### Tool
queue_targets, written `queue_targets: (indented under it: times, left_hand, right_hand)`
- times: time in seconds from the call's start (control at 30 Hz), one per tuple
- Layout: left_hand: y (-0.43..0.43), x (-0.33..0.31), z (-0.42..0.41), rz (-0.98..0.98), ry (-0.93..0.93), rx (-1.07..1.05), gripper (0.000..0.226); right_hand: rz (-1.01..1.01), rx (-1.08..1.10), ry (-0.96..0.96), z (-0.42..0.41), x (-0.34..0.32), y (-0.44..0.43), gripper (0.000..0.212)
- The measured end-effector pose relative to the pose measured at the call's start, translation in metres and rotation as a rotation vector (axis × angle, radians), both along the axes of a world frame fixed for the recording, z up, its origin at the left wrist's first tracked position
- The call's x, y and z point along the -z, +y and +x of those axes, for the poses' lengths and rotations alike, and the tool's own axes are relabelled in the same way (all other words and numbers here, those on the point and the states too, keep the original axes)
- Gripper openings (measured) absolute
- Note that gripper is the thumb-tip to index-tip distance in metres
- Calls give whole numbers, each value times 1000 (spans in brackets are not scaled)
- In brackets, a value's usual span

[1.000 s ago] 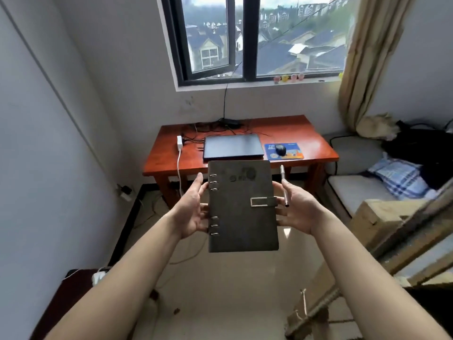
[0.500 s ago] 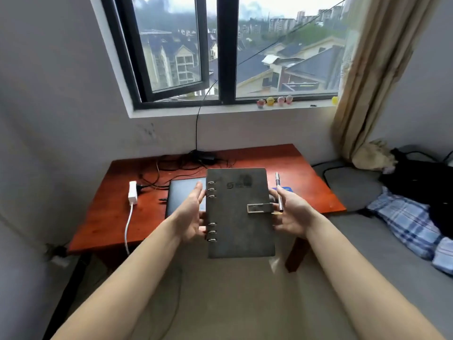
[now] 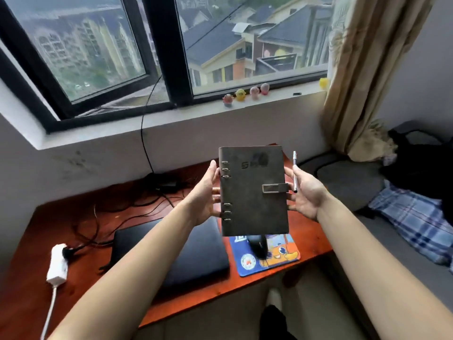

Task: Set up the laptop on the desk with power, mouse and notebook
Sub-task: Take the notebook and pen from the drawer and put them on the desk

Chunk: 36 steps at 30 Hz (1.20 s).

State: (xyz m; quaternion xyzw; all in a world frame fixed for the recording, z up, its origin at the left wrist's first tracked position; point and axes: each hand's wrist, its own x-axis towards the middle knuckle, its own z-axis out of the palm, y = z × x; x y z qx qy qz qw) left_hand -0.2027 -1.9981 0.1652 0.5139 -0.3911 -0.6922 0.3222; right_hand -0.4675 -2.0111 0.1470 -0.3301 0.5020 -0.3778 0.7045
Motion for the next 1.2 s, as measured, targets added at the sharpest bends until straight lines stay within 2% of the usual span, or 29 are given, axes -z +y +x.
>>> queue_targets:
  times: [0.17, 0.3, 0.43, 0.67, 0.8, 0.97, 1.07, 1.13, 1.2]
  left_hand:
    - [-113, 13, -43, 62, 20, -134, 41]
    - [-182, 23, -63, 76, 1, -233, 45]
    - [-223, 53, -80, 151, -31, -314, 39]
    - [-250, 135, -111, 403, -63, -354, 45]
    - [-258, 167, -134, 527, -49, -345, 49]
    - [-267, 179, -148, 544, -64, -320, 54]
    - [-273, 181, -152, 575, -52, -302, 57]
    - [-273, 185, -154, 579, -51, -290, 57]
    - [-269, 188, -154, 564, -34, -278, 56]
  right_hand:
    - [44, -23, 11, -31, 21, -128, 50]
    - [76, -74, 0, -45, 30, -213, 51]
    - [120, -65, 44, -48, 58, -265, 48]
    - [348, -33, 190, -66, 133, -283, 50]
    - [407, 6, 293, -80, 160, -285, 48]
    - [445, 6, 326, -91, 174, -292, 46]
    - [410, 49, 381, -89, 178, -295, 34]
    - [378, 74, 443, -89, 186, -294, 40]
    - [378, 68, 438, -91, 191, -289, 33]
